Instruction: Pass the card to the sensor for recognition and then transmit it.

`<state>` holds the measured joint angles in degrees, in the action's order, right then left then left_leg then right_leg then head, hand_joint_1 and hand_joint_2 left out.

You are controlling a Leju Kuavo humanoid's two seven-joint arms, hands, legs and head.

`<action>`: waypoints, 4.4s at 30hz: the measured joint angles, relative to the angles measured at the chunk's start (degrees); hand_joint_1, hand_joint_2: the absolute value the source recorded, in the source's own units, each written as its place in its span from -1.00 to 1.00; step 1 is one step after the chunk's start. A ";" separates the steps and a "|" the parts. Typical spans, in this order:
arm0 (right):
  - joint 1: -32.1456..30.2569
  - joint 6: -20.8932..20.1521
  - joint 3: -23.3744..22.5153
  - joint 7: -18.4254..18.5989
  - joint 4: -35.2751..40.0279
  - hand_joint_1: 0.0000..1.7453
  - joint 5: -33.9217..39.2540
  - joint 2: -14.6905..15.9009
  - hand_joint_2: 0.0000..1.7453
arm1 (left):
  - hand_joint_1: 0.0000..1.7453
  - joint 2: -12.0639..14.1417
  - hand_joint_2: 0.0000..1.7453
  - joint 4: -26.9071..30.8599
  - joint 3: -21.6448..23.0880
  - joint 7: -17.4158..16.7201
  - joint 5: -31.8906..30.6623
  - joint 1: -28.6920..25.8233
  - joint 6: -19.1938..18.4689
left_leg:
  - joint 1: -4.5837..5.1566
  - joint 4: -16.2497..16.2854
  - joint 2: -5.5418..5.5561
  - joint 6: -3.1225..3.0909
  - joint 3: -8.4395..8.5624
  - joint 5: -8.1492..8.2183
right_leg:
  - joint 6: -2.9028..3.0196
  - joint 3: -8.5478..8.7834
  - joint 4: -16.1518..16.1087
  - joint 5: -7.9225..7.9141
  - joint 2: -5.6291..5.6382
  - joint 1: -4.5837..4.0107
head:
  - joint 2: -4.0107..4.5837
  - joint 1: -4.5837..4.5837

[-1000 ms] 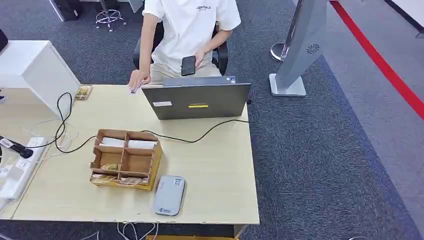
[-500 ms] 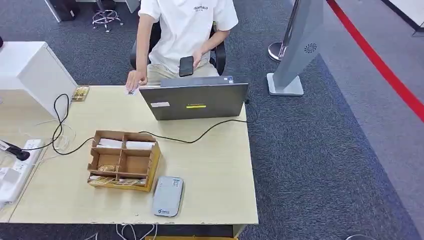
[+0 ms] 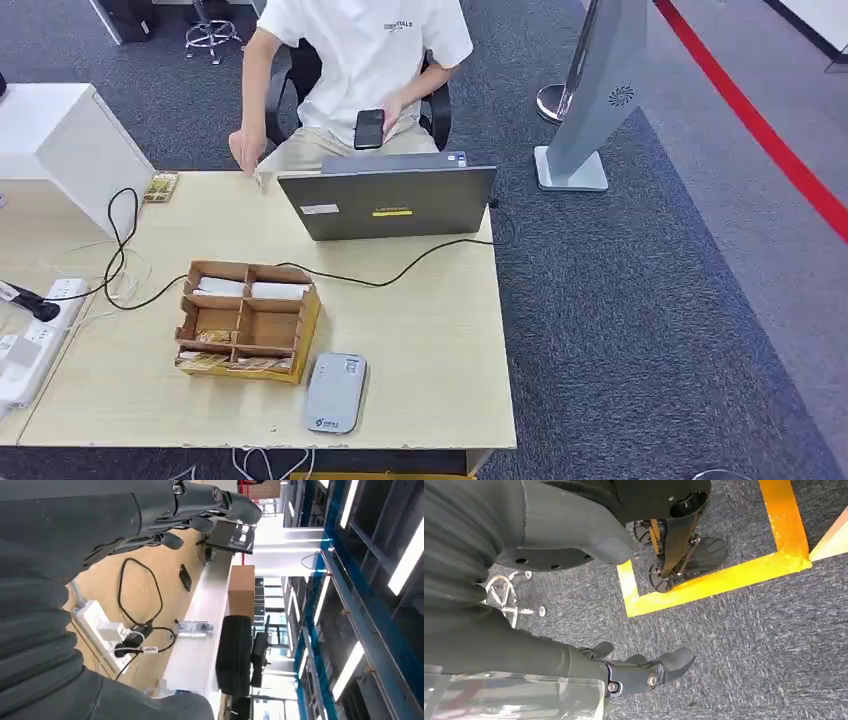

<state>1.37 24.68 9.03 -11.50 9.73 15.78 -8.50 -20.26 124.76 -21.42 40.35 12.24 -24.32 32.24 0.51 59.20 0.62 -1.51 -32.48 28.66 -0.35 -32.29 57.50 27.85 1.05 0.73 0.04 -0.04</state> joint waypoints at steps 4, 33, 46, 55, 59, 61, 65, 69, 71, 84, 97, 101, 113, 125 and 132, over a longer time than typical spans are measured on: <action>0.02 -0.37 0.09 0.15 0.00 -1.00 -0.88 0.00 1.00 | -1.00 -0.02 1.00 3.85 2.78 0.00 -10.16 -0.24 4.18 | -0.01 0.00 0.01 0.00 0.00 0.00 | 0.00 -0.01 0.00 0.00 0.00 -0.01 | 0.00 0.00; 1.58 -7.32 7.02 7.82 -0.02 -1.00 -10.38 3.17 1.00 | -1.00 24.24 1.00 -42.87 -4.98 -15.17 -86.88 48.23 7.54 | -0.02 0.02 0.14 0.01 -0.03 -0.40 | 0.12 -0.02 0.09 -0.28 -0.17 0.01 | 0.00 -0.07; 1.60 -7.39 7.87 8.50 -0.04 -1.00 -10.95 3.52 1.00 | -1.00 29.22 1.00 -56.24 -4.90 -18.95 -91.16 54.52 7.69 | 0.02 0.03 0.10 -0.02 -0.15 -0.38 | 0.10 -0.13 0.03 -0.27 -0.13 0.01 | 0.00 -0.07; 1.60 -7.69 8.26 9.72 -0.07 -1.00 -10.99 3.72 1.00 | -1.00 29.51 1.00 -58.45 -3.39 -21.27 -92.54 54.90 7.71 | -0.01 0.03 0.09 -0.02 -0.15 -0.38 | 0.10 -0.15 0.03 -0.28 -0.13 0.01 | 0.00 -0.07; 1.61 -7.72 8.31 9.84 -0.07 -1.00 -11.08 3.72 1.00 | 1.00 29.53 1.00 -59.08 -2.32 -22.27 -93.57 54.90 7.71 | -0.01 0.03 0.08 -0.02 -0.15 -0.38 | 0.10 -0.15 0.03 -0.28 -0.12 0.01 | 0.00 -0.07; 1.64 -7.72 8.33 9.73 -0.07 -1.00 -11.17 3.74 1.00 | 1.00 29.64 1.00 -59.28 -1.59 -22.27 -93.50 54.90 7.71 | -0.01 0.03 0.09 -0.02 -0.16 -0.38 | 0.10 -0.15 0.04 -0.28 -0.12 0.01 | 0.00 -0.04; 1.62 -7.72 8.33 9.66 -0.07 -1.00 -11.19 3.82 1.00 | 1.00 30.20 1.00 -59.63 -0.63 -21.57 -92.83 54.90 7.71 | 0.00 0.03 0.07 -0.02 -0.17 -0.38 | 0.10 -0.16 0.03 -0.28 -0.10 0.01 | 0.00 -0.07; 1.64 -7.72 8.37 9.77 -0.07 -1.00 -11.56 3.96 1.00 | 1.00 30.29 1.00 -59.87 -0.35 -21.03 -92.52 54.90 7.71 | 0.00 0.03 0.06 -0.02 -0.17 -0.38 | 0.10 -0.16 0.03 -0.28 -0.09 0.01 | 0.00 -0.07; 1.64 -7.72 8.42 9.86 -0.11 -1.00 -11.61 3.98 1.00 | 1.00 30.34 1.00 -59.87 -0.22 -20.96 -92.43 54.90 7.74 | 0.00 0.03 0.06 -0.02 -0.17 -0.37 | 0.10 -0.16 0.03 -0.28 -0.10 0.01 | 0.00 -0.07; 1.65 -7.67 8.66 9.84 -0.17 -1.00 -11.69 4.00 1.00 | 1.00 30.27 1.00 -60.15 0.26 -20.57 -91.75 54.90 7.74 | 0.00 0.03 0.06 -0.02 -0.17 -0.38 | 0.10 -0.17 0.03 -0.28 -0.10 0.01 | 0.00 -0.07; 1.63 -7.67 8.66 10.29 -0.22 -1.00 -11.69 4.00 1.00 | 1.00 28.37 1.00 -60.39 3.48 -19.47 -87.90 53.59 7.76 | 0.02 0.03 0.09 -0.02 -0.18 -0.37 | 0.10 -0.17 0.03 -0.28 -0.10 0.01 | 0.00 -0.07; 1.57 -7.37 8.63 10.60 -0.22 -1.00 -11.56 4.00 1.00 | 1.00 25.59 1.00 -54.97 5.67 -15.48 -85.18 50.00 7.87 | 0.05 0.04 0.08 -0.04 -0.17 -0.36 | 0.10 -0.16 0.02 -0.27 -0.10 0.03 | 0.00 -0.15; 1.51 -6.51 8.63 9.84 -0.22 -1.00 -10.99 4.00 1.00 | 1.00 18.58 1.00 -28.96 32.22 -21.99 -89.65 34.42 7.87 | 0.19 0.05 0.05 -0.29 -0.20 -0.20 | 0.03 -0.17 -0.08 -0.26 -0.11 0.11 | 0.00 -0.07; 1.48 -6.25 8.61 10.54 -0.22 -1.00 -10.80 4.00 1.00 | 1.00 18.91 1.00 -25.97 40.72 -22.77 -87.93 32.13 7.84 | 0.14 0.04 0.05 -0.27 -0.19 -0.22 | 0.04 -0.16 -0.04 -0.26 -0.12 0.08 | 0.00 -0.07; 1.34 -6.12 8.39 10.54 -0.22 -1.00 -9.84 4.00 1.00 | 1.00 21.22 1.00 -28.65 45.50 -29.26 -86.60 31.35 2.67 | 0.15 0.04 0.06 -0.28 -0.20 -0.22 | 0.03 -0.16 -0.05 -0.25 -0.12 0.10 | 0.00 -0.04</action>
<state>2.71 18.56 17.42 -0.96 9.51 5.95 -4.50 0.96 96.11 24.08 11.09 -74.36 7.03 34.91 0.66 59.24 0.69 -1.79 -32.68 28.44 -0.31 -32.46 57.46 27.60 0.93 0.83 0.04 -0.09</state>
